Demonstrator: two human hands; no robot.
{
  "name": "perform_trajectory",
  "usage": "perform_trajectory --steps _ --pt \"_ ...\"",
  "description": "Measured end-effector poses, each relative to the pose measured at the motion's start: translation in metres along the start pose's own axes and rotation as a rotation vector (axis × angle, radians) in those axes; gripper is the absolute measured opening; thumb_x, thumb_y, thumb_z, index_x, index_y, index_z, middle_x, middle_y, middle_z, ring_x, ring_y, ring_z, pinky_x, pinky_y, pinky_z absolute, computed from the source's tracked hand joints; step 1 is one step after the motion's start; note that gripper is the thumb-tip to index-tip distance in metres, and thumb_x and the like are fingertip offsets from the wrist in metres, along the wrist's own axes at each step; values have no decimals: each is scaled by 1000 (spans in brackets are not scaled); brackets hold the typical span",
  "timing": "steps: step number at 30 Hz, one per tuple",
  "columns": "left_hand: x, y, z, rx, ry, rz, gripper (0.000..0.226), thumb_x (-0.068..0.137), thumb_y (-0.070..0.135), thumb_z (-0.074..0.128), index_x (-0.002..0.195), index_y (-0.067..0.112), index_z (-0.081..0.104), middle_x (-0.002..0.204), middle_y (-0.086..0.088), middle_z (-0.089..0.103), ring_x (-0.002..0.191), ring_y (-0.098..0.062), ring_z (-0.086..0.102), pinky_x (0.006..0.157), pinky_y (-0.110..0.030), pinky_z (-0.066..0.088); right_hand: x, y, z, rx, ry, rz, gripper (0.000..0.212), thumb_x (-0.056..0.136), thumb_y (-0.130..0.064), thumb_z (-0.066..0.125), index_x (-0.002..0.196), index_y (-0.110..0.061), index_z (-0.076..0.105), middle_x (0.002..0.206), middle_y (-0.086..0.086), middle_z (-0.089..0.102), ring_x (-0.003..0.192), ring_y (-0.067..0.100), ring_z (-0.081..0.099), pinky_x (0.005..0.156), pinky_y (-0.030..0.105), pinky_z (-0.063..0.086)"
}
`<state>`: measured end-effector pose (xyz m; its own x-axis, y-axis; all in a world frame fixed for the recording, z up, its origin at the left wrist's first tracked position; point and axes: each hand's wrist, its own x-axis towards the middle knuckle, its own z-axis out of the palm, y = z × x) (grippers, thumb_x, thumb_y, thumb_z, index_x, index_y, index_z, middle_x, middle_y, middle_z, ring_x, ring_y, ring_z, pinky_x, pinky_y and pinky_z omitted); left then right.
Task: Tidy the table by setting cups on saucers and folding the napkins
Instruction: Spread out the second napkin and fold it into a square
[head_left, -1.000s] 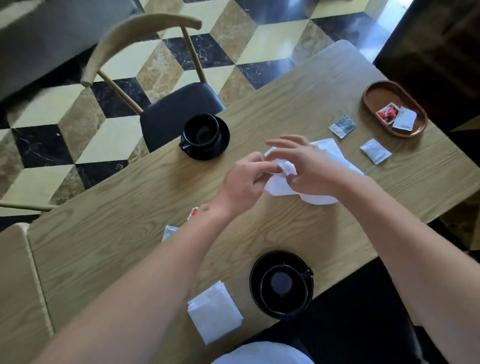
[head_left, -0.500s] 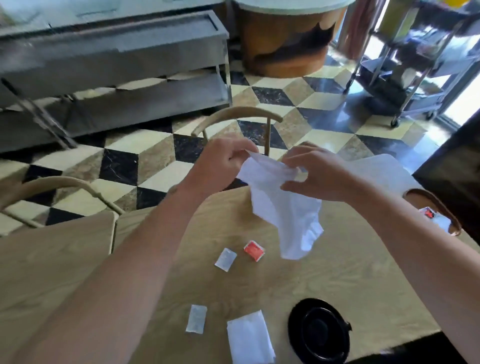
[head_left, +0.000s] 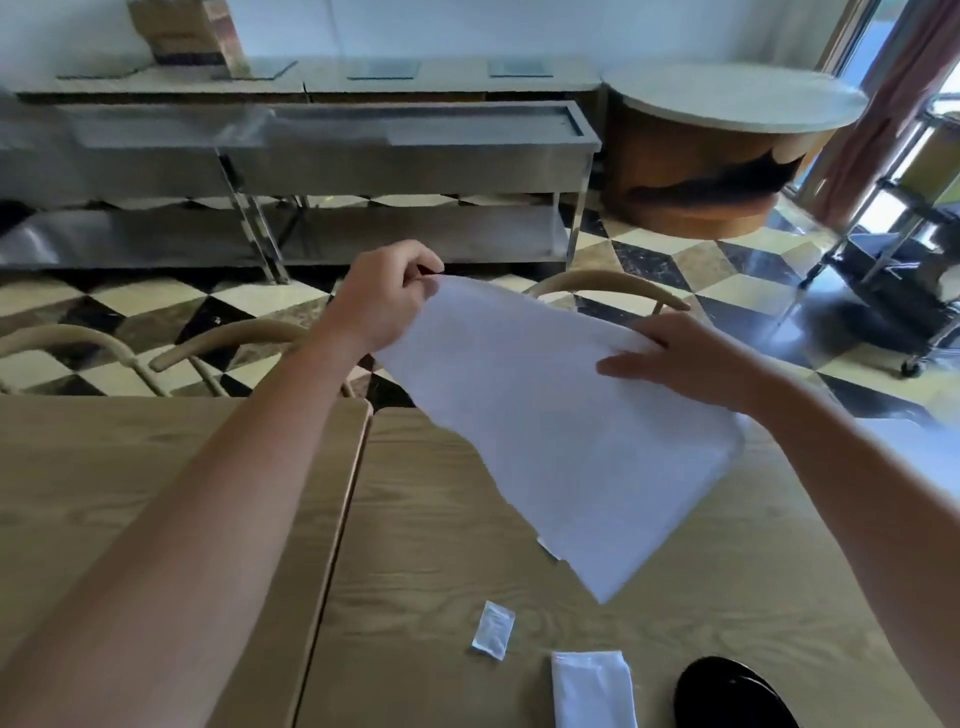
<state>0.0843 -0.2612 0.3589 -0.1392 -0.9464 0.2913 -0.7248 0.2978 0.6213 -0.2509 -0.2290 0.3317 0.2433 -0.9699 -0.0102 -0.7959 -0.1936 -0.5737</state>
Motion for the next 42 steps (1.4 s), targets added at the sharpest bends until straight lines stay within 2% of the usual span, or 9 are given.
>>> perform_trajectory --steps 6,9,12,16,19,27,31,34,42 --pt "-6 -77 -35 246 -250 -136 10 93 30 69 87 24 73 93 2 68 88 -17 62 68 -31 44 21 -17 33 225 -108 23 41 82 -54 72 54 -29 58 46 -19 46 42 -3 45 39 7 30" --pt "1 -100 -34 295 -266 -154 10 94 27 68 86 22 71 93 0 66 86 -18 59 73 -33 43 44 -13 49 375 -120 48 34 80 -49 69 62 -23 56 60 -11 48 55 7 46 52 19 36" --pt "10 -116 -23 342 -241 -167 10 95 24 65 86 21 70 91 -1 65 84 -19 57 65 -31 36 71 -2 65 196 -33 74 23 78 -31 79 68 -18 63 68 -3 61 67 17 55 66 36 43" --pt "18 -125 -9 315 -80 -123 16 92 10 58 90 15 74 90 0 69 81 -17 56 60 -26 34 90 0 70 2 179 125 25 75 -31 83 69 -25 59 64 -9 57 60 13 51 54 29 35" --pt "25 -122 -8 217 97 -21 21 88 0 55 89 6 74 91 -8 73 88 -24 62 73 -32 45 92 -9 60 -49 348 123 19 76 -31 77 74 -25 59 66 -12 57 59 9 51 50 27 30" --pt "1 -118 -13 236 333 187 18 91 -3 59 91 4 75 87 -9 75 91 -31 60 82 -41 48 61 -22 47 -58 464 -16 15 82 -19 79 83 -22 64 74 -16 60 76 18 58 63 30 43" --pt "-52 -134 7 296 296 213 15 90 2 61 94 6 75 86 -7 74 89 -31 59 82 -45 48 21 -6 83 -48 450 -21 12 82 -19 80 87 -24 70 75 -22 60 75 9 60 69 27 44" --pt "-123 -159 39 305 258 216 17 86 -6 64 92 6 75 85 -7 73 86 -29 57 78 -36 44 -25 16 136 -110 384 -59 11 82 -14 80 86 -22 74 84 -13 68 85 21 66 77 39 51" --pt "-318 -209 114 189 -74 -50 31 86 10 49 80 7 78 74 -1 72 75 -31 62 72 -31 42 -155 61 263 -242 77 166 9 81 -23 84 85 -28 77 87 -12 71 93 25 67 74 40 45"
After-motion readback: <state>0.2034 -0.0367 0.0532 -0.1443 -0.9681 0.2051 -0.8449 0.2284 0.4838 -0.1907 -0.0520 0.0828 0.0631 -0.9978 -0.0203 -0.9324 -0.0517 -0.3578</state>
